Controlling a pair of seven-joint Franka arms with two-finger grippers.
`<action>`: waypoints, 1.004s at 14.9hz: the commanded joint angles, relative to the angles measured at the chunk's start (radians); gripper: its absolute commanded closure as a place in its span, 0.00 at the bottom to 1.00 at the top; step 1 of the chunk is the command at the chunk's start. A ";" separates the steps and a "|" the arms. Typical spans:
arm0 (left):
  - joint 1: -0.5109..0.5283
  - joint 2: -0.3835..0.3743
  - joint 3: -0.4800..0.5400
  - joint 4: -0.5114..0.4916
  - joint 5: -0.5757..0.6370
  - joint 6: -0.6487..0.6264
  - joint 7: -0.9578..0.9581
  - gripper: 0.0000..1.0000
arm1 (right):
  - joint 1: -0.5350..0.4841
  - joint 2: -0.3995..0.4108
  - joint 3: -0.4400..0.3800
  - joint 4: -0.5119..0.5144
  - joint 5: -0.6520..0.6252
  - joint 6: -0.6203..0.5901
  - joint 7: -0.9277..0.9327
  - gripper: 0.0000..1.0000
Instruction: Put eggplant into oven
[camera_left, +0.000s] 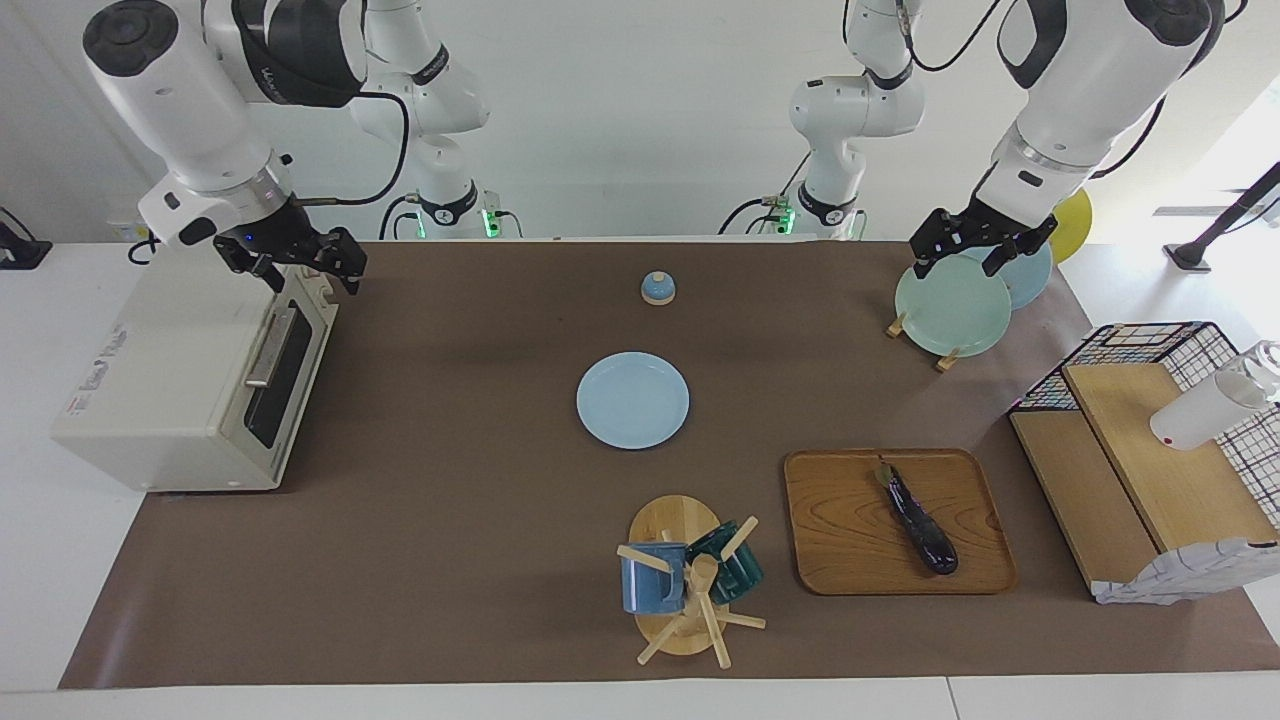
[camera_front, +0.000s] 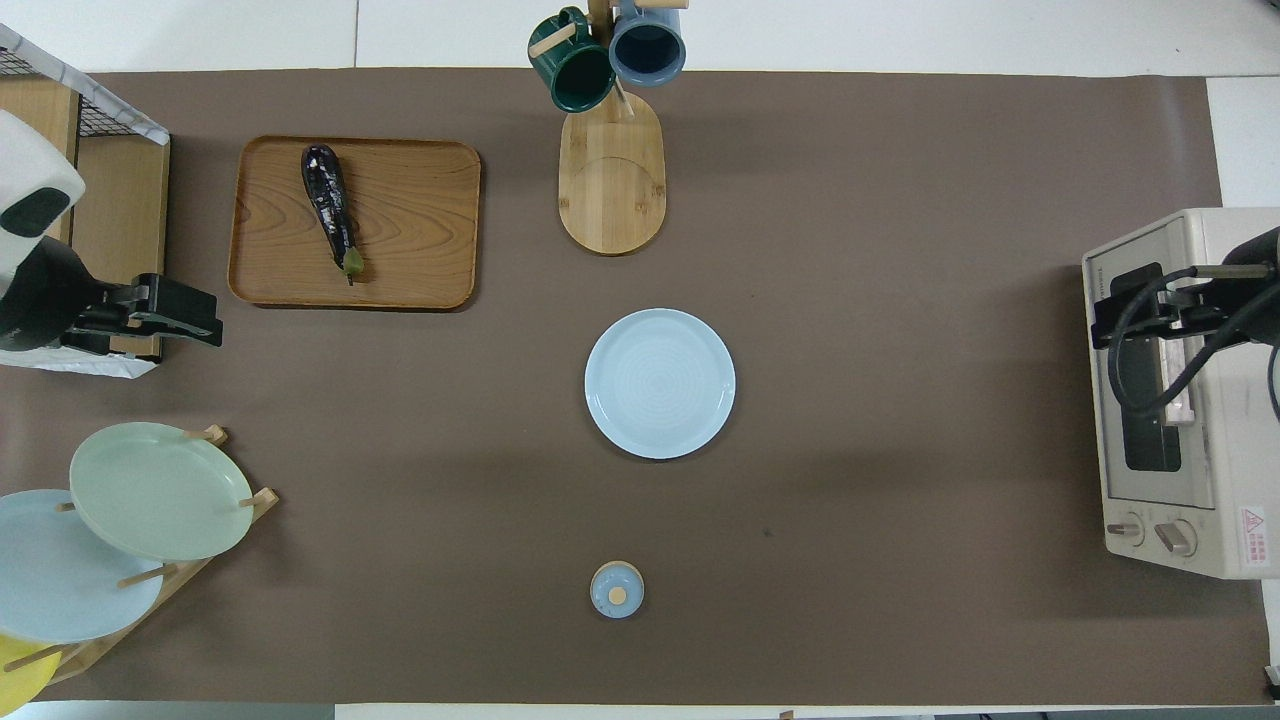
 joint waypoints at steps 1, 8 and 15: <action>0.001 -0.012 -0.002 -0.012 0.014 0.017 -0.007 0.00 | -0.002 -0.026 -0.004 -0.017 0.027 0.008 -0.030 0.00; -0.007 -0.016 -0.002 -0.027 0.014 0.053 -0.008 0.00 | -0.004 -0.029 -0.004 -0.023 0.024 0.014 -0.015 0.00; 0.004 0.046 0.001 -0.002 0.009 0.098 -0.003 0.00 | -0.011 -0.081 -0.006 -0.153 0.021 0.141 -0.127 1.00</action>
